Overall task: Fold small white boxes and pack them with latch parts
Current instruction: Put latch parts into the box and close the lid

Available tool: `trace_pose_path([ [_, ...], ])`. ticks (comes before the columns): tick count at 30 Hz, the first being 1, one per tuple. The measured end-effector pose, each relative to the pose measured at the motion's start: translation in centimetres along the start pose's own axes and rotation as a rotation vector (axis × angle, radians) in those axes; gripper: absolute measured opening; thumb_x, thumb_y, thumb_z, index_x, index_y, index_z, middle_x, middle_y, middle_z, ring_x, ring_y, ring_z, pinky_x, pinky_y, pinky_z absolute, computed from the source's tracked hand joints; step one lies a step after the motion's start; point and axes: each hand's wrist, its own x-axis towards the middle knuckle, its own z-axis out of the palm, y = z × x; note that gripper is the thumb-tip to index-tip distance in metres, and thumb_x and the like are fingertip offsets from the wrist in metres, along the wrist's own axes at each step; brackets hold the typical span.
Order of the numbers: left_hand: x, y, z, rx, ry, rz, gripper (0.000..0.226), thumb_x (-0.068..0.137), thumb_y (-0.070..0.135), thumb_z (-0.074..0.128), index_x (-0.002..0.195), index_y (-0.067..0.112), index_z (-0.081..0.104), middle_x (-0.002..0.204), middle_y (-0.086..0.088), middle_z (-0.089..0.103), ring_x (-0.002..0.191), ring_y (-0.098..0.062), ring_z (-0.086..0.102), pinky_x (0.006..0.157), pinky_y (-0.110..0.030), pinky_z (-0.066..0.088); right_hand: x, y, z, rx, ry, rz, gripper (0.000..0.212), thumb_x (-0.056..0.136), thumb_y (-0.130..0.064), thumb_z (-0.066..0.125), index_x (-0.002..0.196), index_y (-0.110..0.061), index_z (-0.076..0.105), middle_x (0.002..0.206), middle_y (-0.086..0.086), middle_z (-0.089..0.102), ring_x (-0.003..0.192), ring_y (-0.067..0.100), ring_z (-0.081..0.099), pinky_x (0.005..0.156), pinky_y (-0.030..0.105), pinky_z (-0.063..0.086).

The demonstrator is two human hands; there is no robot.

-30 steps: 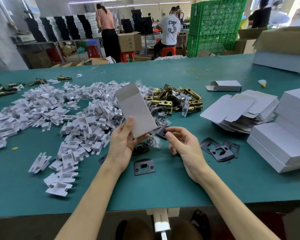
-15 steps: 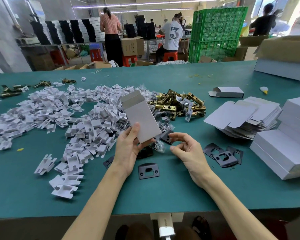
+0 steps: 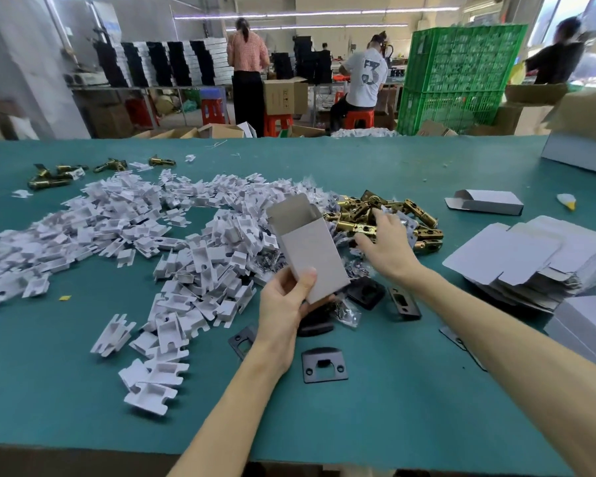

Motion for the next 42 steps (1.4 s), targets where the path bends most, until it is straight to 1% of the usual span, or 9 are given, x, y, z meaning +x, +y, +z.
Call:
trace_pose_path([
  [5, 0.3, -0.2, -0.1, 0.042, -0.031, -0.009, 0.021, 0.099, 0.010, 0.067, 0.121, 0.009, 0.066, 0.117, -0.007, 0.077, 0.108, -0.028, 0.074, 0.080, -0.037, 0.065, 2.2, 1.0, 1.9, -0.184, -0.087, 0.055, 0.071, 0.101, -0.024, 0.059, 0.157, -0.002, 0.021, 0.158, 0.024, 0.027, 0.144, 0.045, 0.024, 0.118, 0.053, 0.025],
  [12, 0.4, -0.4, -0.1, 0.088, -0.049, -0.001, 0.023, 0.100, 0.014, 0.067, 0.122, 0.009, 0.066, 0.117, -0.007, 0.077, 0.109, -0.028, 0.074, 0.082, -0.038, 0.064, 0.5, 1.1, 3.3, -0.346, 0.209, -0.065, 0.028, 0.102, -0.015, 0.059, 0.125, 0.000, 0.052, 0.125, 0.019, 0.055, 0.114, 0.034, 0.049, 0.094, 0.042, 0.042],
  [15, 0.4, -0.4, -0.1, 0.090, -0.056, 0.002, 0.025, 0.099, 0.014, 0.068, 0.124, 0.008, 0.066, 0.119, -0.007, 0.076, 0.109, -0.029, 0.074, 0.082, -0.038, 0.064, -0.3, 0.8, 2.3, -0.284, 0.214, -0.132, 0.027, 0.104, -0.023, 0.055, 0.121, -0.002, 0.055, 0.120, 0.016, 0.057, 0.105, 0.034, 0.059, 0.083, 0.042, 0.049],
  [18, 0.4, -0.4, -0.1, 0.090, -0.063, 0.006, 0.028, 0.098, 0.016, 0.070, 0.125, 0.009, 0.066, 0.118, -0.007, 0.077, 0.107, -0.028, 0.074, 0.082, -0.038, 0.065, -1.3, 0.4, 1.2, -0.248, 0.258, -0.170, 0.027, 0.105, -0.032, 0.053, 0.111, -0.007, 0.058, 0.111, 0.010, 0.059, 0.090, 0.027, 0.058, 0.070, 0.036, 0.042],
  [24, 0.1, 0.0, 0.2, 0.137, -0.064, -0.010, 0.047, 0.082, 0.030, 0.086, 0.122, 0.016, 0.067, 0.118, -0.003, 0.077, 0.112, -0.024, 0.073, 0.097, -0.045, 0.058, -3.5, -0.9, -3.5, 0.132, 0.270, -0.041, 0.041, 0.104, -0.039, 0.055, 0.088, -0.002, 0.063, 0.077, 0.012, 0.066, 0.072, 0.032, 0.066, 0.071, 0.050, 0.055],
  [28, -0.3, -0.2, 0.4, 0.215, -0.139, 0.010, 0.054, 0.077, 0.023, 0.088, 0.126, 0.014, 0.065, 0.117, -0.002, 0.077, 0.111, -0.022, 0.073, 0.090, -0.037, 0.062, -5.8, -2.5, -7.5, 0.275, 0.324, -0.083, 0.039, 0.102, -0.038, 0.059, 0.088, -0.003, 0.067, 0.065, 0.009, 0.064, 0.058, 0.025, 0.063, 0.062, 0.040, 0.055],
  [33, -0.8, -0.4, 0.6, 0.312, -0.240, 0.042, 0.044, 0.084, 0.004, 0.082, 0.123, 0.017, 0.068, 0.115, 0.000, 0.078, 0.110, -0.018, 0.073, 0.090, -0.030, 0.060, -8.3, -5.7, -11.5, 0.348, 0.363, -0.260, 0.030, 0.101, -0.034, 0.062, 0.092, -0.006, 0.067, 0.068, 0.010, 0.068, 0.050, 0.021, 0.060, 0.050, 0.031, 0.049],
  [38, -1.1, -0.3, 0.6, 0.323, -0.320, 0.055, 0.044, 0.082, 0.014, 0.084, 0.124, 0.013, 0.072, 0.117, -0.003, 0.078, 0.111, -0.021, 0.073, 0.092, -0.031, 0.060, -9.4, -8.0, -11.9, 0.245, 0.307, -0.377, 0.024, 0.098, -0.032, 0.066, 0.091, -0.009, 0.069, 0.065, -0.008, 0.062, 0.047, 0.006, 0.056, 0.050, 0.018, 0.045],
  [42, -1.3, -0.2, 0.6, 0.298, -0.354, 0.022, 0.044, 0.081, 0.020, 0.084, 0.123, 0.015, 0.072, 0.118, -0.005, 0.078, 0.110, -0.022, 0.074, 0.085, -0.027, 0.060, -9.1, -8.0, -11.1, 0.104, 0.168, -0.326, 0.029, 0.095, -0.035, 0.070, 0.091, -0.007, 0.072, 0.070, -0.002, 0.066, 0.055, 0.013, 0.060, 0.058, 0.034, 0.053],
])
